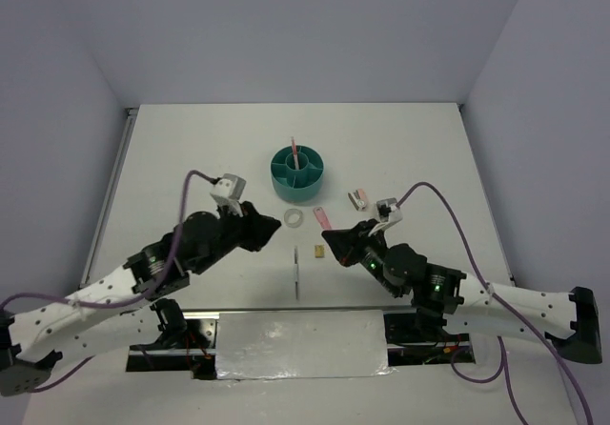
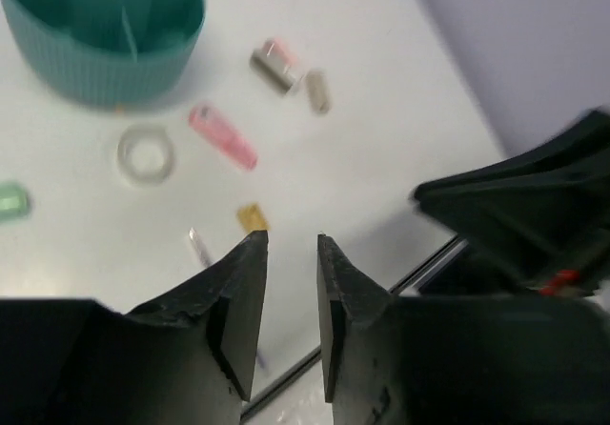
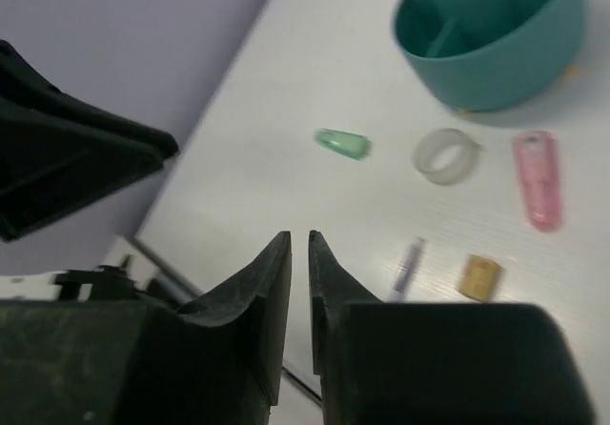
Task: Sort the stationery into containers
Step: Pick up the pen from the center of the board.
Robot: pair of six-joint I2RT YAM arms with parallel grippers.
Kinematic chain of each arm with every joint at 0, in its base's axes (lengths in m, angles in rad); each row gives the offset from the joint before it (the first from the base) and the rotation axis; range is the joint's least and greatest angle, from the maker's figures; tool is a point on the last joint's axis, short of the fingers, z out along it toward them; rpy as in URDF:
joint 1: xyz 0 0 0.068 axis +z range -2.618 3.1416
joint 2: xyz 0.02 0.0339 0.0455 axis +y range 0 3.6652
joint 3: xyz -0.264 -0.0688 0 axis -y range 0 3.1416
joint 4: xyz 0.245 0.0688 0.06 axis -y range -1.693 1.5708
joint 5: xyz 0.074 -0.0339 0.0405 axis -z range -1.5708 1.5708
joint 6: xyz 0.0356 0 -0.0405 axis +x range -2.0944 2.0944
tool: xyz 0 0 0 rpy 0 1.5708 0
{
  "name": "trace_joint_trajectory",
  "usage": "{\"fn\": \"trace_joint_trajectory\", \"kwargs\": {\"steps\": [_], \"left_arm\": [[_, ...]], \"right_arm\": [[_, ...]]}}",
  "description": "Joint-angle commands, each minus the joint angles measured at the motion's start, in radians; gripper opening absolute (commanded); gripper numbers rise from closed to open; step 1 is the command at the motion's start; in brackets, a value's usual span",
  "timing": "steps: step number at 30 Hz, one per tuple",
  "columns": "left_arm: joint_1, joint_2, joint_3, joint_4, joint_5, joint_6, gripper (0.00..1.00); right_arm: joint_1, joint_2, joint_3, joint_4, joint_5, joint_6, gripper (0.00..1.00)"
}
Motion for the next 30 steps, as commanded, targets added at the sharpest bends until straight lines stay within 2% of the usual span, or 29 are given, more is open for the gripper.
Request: {"fn": "trace_joint_trajectory", "kwargs": {"steps": [1, 4, 6, 7, 9, 13, 18, 28, 30], "left_arm": [[-0.002, 0.183, 0.037, -0.154, 0.026, -0.16, 0.42], [-0.028, 0.287, 0.055, -0.213, -0.02, -0.237, 0.51], [-0.064, 0.383, 0.078, -0.237, -0.068, -0.31, 0.56], [-0.076, 0.448, 0.09, -0.258, -0.077, -0.349, 0.65], [-0.126, 0.511, 0.135, -0.266, -0.1, -0.376, 0.72], [-0.185, 0.709, 0.231, -0.303, -0.134, -0.417, 0.74], [-0.2, 0.889, 0.339, -0.35, -0.167, -0.431, 0.69], [-0.226, 1.018, 0.42, -0.458, -0.232, -0.48, 0.62], [-0.226, 1.032, 0.414, -0.459, -0.23, -0.489, 0.56]], "right_arm": [[-0.007, 0.006, 0.152, -0.386, 0.138, 0.105, 0.22], [-0.008, 0.02, 0.247, -0.602, 0.212, 0.177, 0.27], [-0.008, 0.035, 0.29, -0.688, 0.232, 0.194, 0.41], [-0.011, 0.04, 0.33, -0.764, 0.244, 0.203, 0.52], [-0.014, 0.05, 0.364, -0.829, 0.255, 0.223, 0.6], [-0.017, 0.015, 0.397, -0.934, 0.275, 0.239, 0.63], [-0.022, -0.072, 0.354, -0.917, 0.246, 0.227, 0.63], [-0.022, -0.118, 0.318, -0.888, 0.188, 0.188, 0.64], [-0.024, -0.118, 0.312, -0.879, 0.18, 0.185, 0.64]]}}
